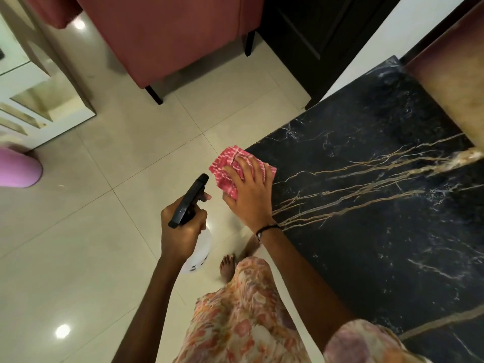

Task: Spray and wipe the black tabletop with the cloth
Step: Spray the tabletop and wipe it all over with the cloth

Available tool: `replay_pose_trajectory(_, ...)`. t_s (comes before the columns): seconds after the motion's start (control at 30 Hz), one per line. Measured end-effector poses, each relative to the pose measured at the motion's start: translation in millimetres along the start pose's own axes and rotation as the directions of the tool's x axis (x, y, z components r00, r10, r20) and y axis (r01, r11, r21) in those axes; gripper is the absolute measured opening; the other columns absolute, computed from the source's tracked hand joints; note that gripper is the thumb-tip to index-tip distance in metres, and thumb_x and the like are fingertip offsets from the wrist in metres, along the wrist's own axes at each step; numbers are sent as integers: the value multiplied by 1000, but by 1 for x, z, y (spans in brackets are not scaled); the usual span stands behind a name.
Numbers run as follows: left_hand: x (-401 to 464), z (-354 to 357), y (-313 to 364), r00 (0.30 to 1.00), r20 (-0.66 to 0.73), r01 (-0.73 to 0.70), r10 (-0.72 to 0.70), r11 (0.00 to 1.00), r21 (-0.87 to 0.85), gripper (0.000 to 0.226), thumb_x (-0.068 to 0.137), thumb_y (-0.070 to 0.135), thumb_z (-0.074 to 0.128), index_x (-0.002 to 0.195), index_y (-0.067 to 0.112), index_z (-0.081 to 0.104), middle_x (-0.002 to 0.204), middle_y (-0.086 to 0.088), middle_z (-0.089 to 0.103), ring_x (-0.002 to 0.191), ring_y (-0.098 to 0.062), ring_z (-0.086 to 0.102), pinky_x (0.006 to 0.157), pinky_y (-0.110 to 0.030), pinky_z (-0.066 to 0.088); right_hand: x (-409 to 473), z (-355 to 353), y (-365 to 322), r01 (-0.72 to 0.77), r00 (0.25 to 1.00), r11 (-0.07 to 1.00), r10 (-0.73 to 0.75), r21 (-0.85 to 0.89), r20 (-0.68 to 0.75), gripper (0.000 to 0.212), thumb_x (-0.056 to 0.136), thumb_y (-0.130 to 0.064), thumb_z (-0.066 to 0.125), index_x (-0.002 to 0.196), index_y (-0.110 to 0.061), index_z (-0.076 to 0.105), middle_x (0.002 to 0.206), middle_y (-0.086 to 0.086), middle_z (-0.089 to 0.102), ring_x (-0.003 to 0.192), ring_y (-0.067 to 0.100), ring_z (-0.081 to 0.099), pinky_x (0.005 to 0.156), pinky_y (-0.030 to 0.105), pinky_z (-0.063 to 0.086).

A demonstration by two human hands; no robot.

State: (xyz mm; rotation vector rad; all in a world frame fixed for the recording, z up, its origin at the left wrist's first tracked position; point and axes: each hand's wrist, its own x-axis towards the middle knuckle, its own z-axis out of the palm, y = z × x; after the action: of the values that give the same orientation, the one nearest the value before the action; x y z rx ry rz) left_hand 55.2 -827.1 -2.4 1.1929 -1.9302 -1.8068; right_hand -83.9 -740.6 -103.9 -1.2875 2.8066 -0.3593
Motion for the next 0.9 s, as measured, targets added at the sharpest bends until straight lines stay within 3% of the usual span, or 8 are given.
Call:
replay_pose_trajectory(0.1, 5, 3, 7, 1000, 0, -24, 24, 999, 38, 23, 65, 3, 48, 79, 13, 64, 65, -23, 58, 40, -11, 42, 45, -17, 36, 27, -1, -8, 29, 999, 1000, -29, -12, 31, 59, 73, -47, 68, 127, -25, 56, 135, 7, 54, 130, 34, 44, 107, 60, 27)
replay_pose_trajectory(0.2, 12, 9, 13, 999, -7, -35, 36, 998, 55, 26, 65, 5, 48, 83, 13, 65, 50, -5, 53, 39, -11, 42, 45, -18, 37, 42, -1, 1, 95, 994, 995, -95, 10, 50, 52, 74, -51, 62, 119, -24, 58, 129, 5, 55, 127, 31, 43, 106, 56, 28)
replay_pose_trajectory(0.37, 28, 18, 27, 997, -24, -68, 71, 993, 97, 27, 66, 6, 47, 85, 5, 65, 45, 1, 51, 40, -10, 43, 46, -18, 39, 54, -3, 25, 145, 988, 989, -147, 34, 55, 56, 80, -67, 47, 115, -26, 61, 129, 4, 56, 128, 29, 43, 109, 54, 23)
replay_pose_trajectory(0.47, 37, 26, 37, 995, -27, -94, 97, 991, 96, 19, 68, 6, 47, 77, 11, 63, 46, 1, 53, 40, -8, 44, 46, -14, 39, 75, -11, 65, 47, 999, 999, -47, 6, 15, 50, 86, -63, 46, 112, -24, 63, 130, 5, 57, 128, 29, 44, 109, 53, 21)
replay_pose_trajectory(0.57, 48, 37, 45, 994, -23, -102, 105, 990, 101, 18, 70, 8, 47, 81, 8, 62, 46, 6, 54, 42, -7, 48, 47, -10, 40, 103, -24, 136, -54, 997, 998, 52, -29, -50, 48, 87, -59, 47, 110, -21, 64, 130, 6, 58, 127, 30, 45, 110, 56, 21)
replay_pose_trajectory(0.7, 64, 56, 57, 995, 13, -104, 104, 992, 71, 23, 69, 5, 48, 86, 3, 63, 44, 7, 51, 39, -7, 44, 45, -11, 38, 130, -43, 213, -242, 970, 966, 239, -91, -37, 52, 91, -59, 45, 126, -22, 56, 145, 9, 44, 138, 34, 32, 112, 60, 8)
replay_pose_trajectory(0.8, 75, 71, 68, 992, 36, -121, 119, 990, 66, 28, 70, 4, 48, 91, 6, 65, 43, 5, 51, 39, -7, 43, 46, -11, 37, 133, -44, 218, -382, 924, 920, 378, -90, -60, 53, 92, -57, 43, 133, -24, 51, 150, 11, 37, 141, 37, 26, 112, 61, 9)
replay_pose_trajectory(0.9, 87, 88, 79, 988, 65, -144, 140, 988, 60, 29, 70, 3, 48, 90, 14, 66, 43, 2, 49, 39, -8, 41, 46, -13, 35, 115, -39, 185, -399, 916, 915, 396, -57, -62, 51, 91, -57, 44, 133, -28, 51, 150, 10, 37, 138, 38, 30, 111, 63, 14)
